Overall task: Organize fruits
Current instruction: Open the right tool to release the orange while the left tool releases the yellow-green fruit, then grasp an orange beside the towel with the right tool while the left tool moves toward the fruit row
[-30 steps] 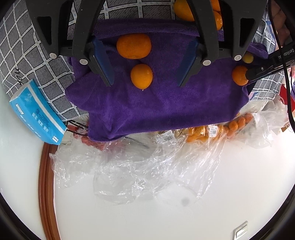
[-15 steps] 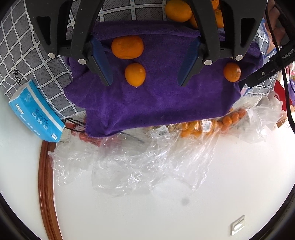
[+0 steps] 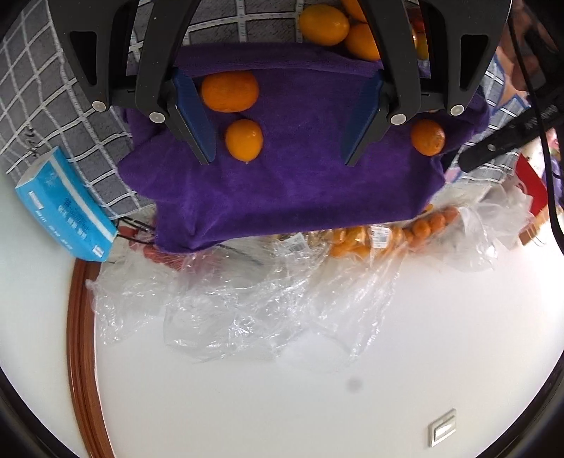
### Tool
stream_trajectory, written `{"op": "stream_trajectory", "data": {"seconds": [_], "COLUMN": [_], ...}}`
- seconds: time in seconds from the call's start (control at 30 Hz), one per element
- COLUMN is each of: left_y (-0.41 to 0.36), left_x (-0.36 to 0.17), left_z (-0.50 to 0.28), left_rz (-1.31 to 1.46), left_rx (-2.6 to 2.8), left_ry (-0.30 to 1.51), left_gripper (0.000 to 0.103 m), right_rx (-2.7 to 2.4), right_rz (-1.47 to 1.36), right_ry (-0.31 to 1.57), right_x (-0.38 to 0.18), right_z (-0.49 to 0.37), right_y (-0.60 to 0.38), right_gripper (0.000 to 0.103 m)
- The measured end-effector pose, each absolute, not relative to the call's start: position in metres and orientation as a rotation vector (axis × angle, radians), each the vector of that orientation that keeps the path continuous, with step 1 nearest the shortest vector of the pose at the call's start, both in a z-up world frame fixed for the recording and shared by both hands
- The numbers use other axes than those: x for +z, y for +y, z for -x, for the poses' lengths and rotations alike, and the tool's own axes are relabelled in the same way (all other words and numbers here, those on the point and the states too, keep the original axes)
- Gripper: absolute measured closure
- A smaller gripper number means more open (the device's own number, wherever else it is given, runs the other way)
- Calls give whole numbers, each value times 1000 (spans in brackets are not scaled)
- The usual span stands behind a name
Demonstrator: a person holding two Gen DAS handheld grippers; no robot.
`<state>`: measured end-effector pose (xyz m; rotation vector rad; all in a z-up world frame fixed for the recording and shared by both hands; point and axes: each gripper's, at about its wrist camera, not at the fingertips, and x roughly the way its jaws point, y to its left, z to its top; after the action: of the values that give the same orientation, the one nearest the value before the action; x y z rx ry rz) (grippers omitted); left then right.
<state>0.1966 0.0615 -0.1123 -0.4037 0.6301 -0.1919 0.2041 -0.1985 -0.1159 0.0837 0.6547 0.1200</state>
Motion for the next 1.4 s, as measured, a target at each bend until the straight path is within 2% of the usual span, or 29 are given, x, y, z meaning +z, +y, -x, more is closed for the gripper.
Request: {"op": "stream_trajectory", "data": {"seconds": [0.4, 0.57, 0.83, 1.17, 1.23, 1.4], "left_y": [72, 72, 62, 67, 67, 61], "left_x": [-110, -112, -108, -112, -112, -116], "left_z": [-200, -198, -192, -195, -194, -197], "left_rz": [426, 437, 389, 426, 424, 393], "left_rx": [-151, -163, -175, -185, -188, -210], "left_ry": [668, 662, 635, 648, 645, 677], "left_gripper": [58, 58, 55, 52, 52, 52], "right_rx": [153, 149, 207, 300, 327, 250], "right_rz": [-157, -183, -173, -205, -232, -227], "right_ry": [724, 766, 863, 934, 939, 907], "right_x": [-105, -118, -147, -167, -167, -159], "right_z": [-183, -169, -158, -166, -166, -160], "right_y": [-209, -214, -205, -195, -197, -213], "right_gripper": [31, 36, 62, 63, 69, 69]}}
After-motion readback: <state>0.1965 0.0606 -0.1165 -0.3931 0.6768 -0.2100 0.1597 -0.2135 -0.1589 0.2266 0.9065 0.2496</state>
